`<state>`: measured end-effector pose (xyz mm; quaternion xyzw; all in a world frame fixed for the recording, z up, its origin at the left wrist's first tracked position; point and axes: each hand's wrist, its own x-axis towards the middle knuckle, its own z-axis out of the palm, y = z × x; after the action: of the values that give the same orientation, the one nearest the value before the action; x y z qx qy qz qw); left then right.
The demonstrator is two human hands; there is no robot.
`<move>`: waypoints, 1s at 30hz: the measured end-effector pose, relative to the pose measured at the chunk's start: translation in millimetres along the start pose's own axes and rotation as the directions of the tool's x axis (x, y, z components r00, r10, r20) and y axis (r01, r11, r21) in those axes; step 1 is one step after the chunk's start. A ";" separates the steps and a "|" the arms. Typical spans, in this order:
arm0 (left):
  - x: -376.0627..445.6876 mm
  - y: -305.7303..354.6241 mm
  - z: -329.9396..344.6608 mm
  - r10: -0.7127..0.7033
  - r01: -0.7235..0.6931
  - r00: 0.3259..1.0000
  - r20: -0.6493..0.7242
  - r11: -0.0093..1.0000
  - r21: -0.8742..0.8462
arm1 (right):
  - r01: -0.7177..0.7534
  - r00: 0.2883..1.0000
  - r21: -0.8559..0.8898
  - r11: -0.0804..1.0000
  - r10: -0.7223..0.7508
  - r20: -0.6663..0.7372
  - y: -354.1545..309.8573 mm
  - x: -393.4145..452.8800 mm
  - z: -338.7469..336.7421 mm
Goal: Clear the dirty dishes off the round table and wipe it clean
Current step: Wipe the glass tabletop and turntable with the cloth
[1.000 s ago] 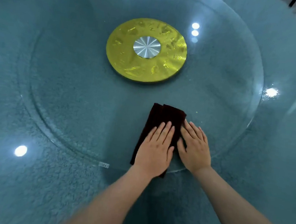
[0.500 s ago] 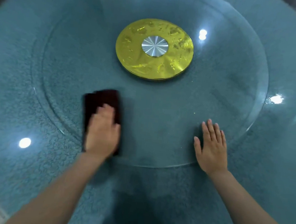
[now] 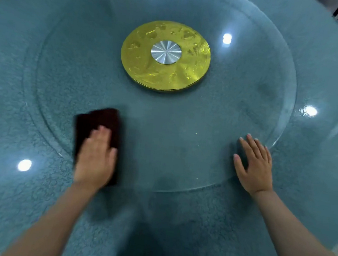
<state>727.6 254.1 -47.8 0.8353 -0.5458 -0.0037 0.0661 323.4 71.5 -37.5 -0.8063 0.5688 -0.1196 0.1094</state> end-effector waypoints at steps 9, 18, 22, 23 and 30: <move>-21.5 166.2 6.1 0.209 -0.207 0.978 0.007 0.973 -0.105 | 0.119 0.989 0.000 0.993 -0.119 -0.085 -3.0 -11.5 16.7; 12.7 94.1 14.4 0.177 -0.177 0.984 0.007 0.984 -0.012 | 0.070 0.996 0.009 0.998 -0.069 -0.063 0.0 -6.6 15.0; 38.5 -13.4 1.0 -0.413 0.408 0.910 -0.041 0.908 -0.096 | 0.059 0.997 0.007 0.998 -0.058 -0.055 -0.8 -5.6 15.2; 40.9 -6.7 0.9 -0.468 0.461 0.883 -0.036 0.880 -0.116 | 0.052 0.997 0.006 0.999 -0.052 -0.054 -0.8 -4.9 15.9; 15.9 248.6 20.3 0.319 -0.302 0.945 0.065 0.934 -0.192 | 0.033 0.999 -0.024 0.999 -0.034 -0.031 -1.2 -4.7 16.2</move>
<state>505.9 139.1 -38.4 0.7278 -0.6711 -0.0823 0.1148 328.1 77.0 -52.8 -0.8150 0.5582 -0.1276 0.0888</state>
